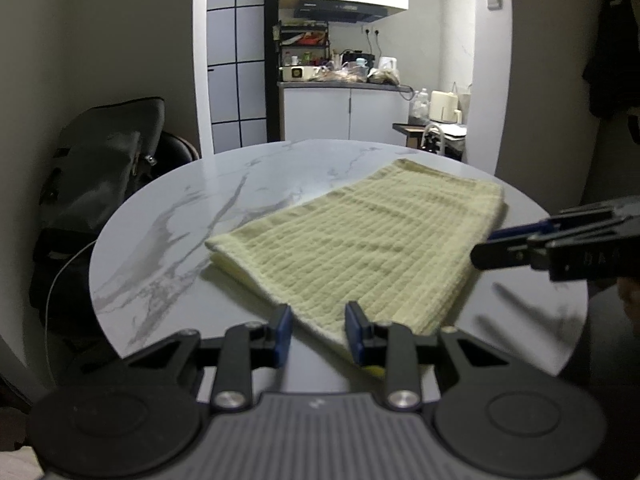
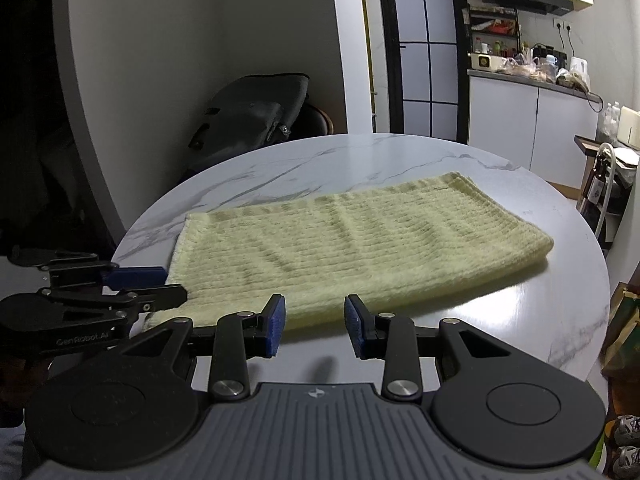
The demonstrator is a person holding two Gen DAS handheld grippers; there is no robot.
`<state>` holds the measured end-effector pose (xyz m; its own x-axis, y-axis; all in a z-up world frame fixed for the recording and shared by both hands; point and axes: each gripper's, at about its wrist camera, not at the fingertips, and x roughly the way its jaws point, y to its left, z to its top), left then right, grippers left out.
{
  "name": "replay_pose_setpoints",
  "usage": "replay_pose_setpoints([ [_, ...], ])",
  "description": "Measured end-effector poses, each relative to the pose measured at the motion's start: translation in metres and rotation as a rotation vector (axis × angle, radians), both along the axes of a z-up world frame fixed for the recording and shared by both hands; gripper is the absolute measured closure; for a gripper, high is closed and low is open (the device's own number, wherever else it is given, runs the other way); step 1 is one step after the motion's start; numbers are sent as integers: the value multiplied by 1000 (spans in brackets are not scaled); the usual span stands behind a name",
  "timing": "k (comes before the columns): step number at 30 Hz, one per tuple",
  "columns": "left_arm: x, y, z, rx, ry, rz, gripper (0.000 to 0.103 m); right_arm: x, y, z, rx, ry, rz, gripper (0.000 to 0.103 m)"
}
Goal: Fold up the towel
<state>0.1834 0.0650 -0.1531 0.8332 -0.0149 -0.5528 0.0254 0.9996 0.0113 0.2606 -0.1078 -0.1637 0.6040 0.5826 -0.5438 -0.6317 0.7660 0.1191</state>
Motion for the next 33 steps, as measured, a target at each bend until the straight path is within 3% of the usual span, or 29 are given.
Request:
replay_pose_setpoints([
  [20, -12, -21, -8, -31, -49, -85, 71, -45, -4, -17, 12, -27, -25, 66],
  [33, -20, -3, -11, -57, -84, -101, 71, -60, -5, -14, 62, -39, -35, 66],
])
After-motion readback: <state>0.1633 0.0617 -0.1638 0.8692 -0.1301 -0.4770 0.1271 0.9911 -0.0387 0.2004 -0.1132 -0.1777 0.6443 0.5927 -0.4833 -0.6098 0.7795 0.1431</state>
